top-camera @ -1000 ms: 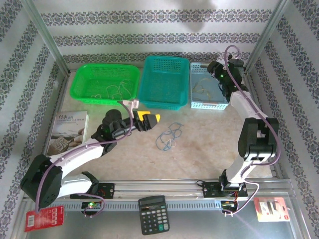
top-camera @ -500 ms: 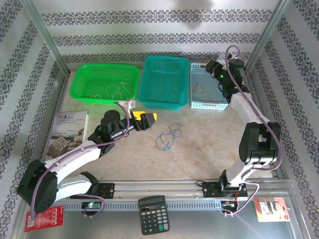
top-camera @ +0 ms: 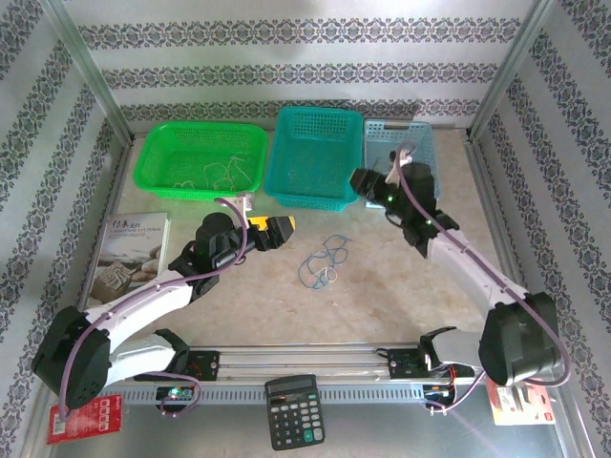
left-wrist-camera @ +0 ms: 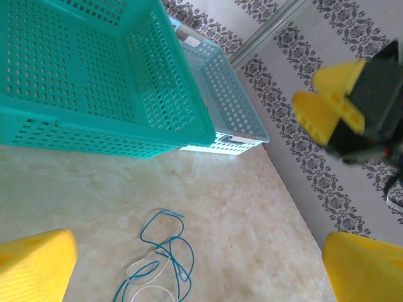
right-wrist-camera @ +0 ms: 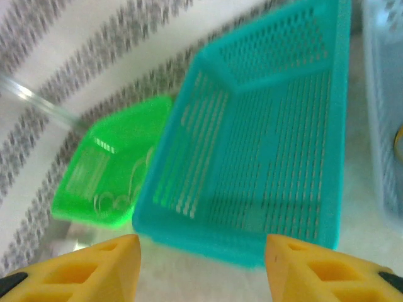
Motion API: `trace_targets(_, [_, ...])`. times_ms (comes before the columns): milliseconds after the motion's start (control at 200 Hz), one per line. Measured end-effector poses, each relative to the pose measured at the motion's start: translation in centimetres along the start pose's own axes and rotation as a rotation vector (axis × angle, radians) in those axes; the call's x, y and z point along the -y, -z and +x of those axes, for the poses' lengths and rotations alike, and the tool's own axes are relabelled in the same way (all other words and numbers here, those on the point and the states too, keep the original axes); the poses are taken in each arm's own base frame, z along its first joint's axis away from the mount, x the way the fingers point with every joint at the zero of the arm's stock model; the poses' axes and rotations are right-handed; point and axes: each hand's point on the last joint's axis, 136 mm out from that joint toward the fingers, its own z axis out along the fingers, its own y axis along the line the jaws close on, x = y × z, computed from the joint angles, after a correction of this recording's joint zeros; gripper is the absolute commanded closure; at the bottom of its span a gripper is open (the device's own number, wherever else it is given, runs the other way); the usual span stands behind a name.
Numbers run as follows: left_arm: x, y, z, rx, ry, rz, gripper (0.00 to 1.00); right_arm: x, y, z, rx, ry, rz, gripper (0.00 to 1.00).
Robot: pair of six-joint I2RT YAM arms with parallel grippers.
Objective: Untangle the cables
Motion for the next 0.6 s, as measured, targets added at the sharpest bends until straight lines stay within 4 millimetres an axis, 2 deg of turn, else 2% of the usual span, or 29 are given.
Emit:
trace_targets(140, [-0.3,0.0,0.1,-0.004,0.011,-0.010,0.00,1.0,0.5,6.6,-0.129,0.014,0.031,0.45])
trace_targets(270, [-0.8,-0.3,0.5,-0.014,0.019,-0.027,0.00,2.5,0.9,11.3,-0.231,0.029,0.080,0.45])
trace_targets(435, [-1.5,-0.8,1.2,-0.036,0.039,-0.048,0.00,4.9,1.5,14.9,-0.301,0.027,0.159,0.46])
trace_targets(600, [-2.1,-1.1,1.6,-0.049,0.055,-0.062,0.00,6.9,1.4,16.4,-0.333,0.018,0.231,0.50])
